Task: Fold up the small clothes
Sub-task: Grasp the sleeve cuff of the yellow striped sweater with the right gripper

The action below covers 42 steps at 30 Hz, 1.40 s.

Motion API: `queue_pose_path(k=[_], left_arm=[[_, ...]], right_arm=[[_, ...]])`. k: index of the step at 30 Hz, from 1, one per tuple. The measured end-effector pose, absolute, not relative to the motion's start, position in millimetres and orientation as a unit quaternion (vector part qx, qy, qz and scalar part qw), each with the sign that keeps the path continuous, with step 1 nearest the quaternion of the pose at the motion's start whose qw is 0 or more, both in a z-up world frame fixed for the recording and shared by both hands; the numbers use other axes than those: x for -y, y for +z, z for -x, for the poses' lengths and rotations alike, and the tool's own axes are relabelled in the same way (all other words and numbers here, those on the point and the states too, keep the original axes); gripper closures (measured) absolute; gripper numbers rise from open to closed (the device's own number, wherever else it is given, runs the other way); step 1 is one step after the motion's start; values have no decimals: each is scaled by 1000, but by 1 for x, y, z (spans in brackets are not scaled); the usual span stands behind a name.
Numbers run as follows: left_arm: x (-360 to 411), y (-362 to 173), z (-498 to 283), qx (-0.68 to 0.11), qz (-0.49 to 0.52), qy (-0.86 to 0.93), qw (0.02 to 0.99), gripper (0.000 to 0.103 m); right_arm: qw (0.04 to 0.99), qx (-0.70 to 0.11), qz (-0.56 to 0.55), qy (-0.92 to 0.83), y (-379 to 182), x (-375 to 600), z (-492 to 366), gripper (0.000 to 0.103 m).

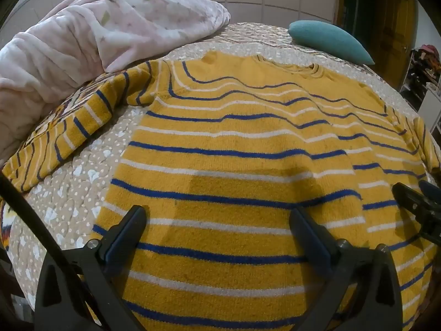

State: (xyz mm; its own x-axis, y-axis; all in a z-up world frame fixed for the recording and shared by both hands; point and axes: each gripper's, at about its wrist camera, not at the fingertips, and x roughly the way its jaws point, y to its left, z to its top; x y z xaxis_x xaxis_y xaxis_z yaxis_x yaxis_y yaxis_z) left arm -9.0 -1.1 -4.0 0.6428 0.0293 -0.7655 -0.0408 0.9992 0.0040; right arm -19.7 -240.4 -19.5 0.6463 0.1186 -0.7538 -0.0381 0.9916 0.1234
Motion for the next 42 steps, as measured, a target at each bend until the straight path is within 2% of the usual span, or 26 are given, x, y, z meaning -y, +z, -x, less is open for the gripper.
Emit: queue_pose_path(k=[16, 18, 19, 25, 28, 33, 34, 35, 36, 38, 42], left_arm=[[3, -6, 9, -422, 8, 20, 906, 0], [3, -5, 9, -424, 9, 17, 906, 0], [3, -5, 9, -424, 10, 15, 906, 0], [-1, 1, 11, -437, 23, -8, 899, 0], [-7, 23, 25, -423, 49, -21, 905, 0], [-22, 73, 65, -377, 103, -22, 920, 0], [-25, 80, 71, -375, 112, -19, 920, 0], [-27, 86, 75, -376, 117, -18, 919, 0], [-29, 89, 78, -377, 120, -16, 918, 0], [-36, 99, 84, -377, 129, -10, 917, 0], [-54, 112, 94, -372, 142, 5, 917, 0]], right_arm=[[904, -419, -71, 52, -17, 243, 20, 2], [904, -416, -94, 43, -9, 254, 34, 10], [903, -414, -108, 35, -7, 262, 43, 11], [889, -390, -240, -29, -13, 352, 93, 11], [871, -361, -330, -41, -20, 409, 100, 11], [847, -351, -394, -66, -17, 454, 81, 11], [845, -352, -396, -73, -15, 455, 77, 14], [845, -350, -397, -83, -12, 459, 73, 27], [843, -351, -399, -85, -10, 463, 69, 57], [840, -356, -402, -84, -6, 471, 60, 90], [869, -308, -365, -133, 38, 509, 73, 96]])
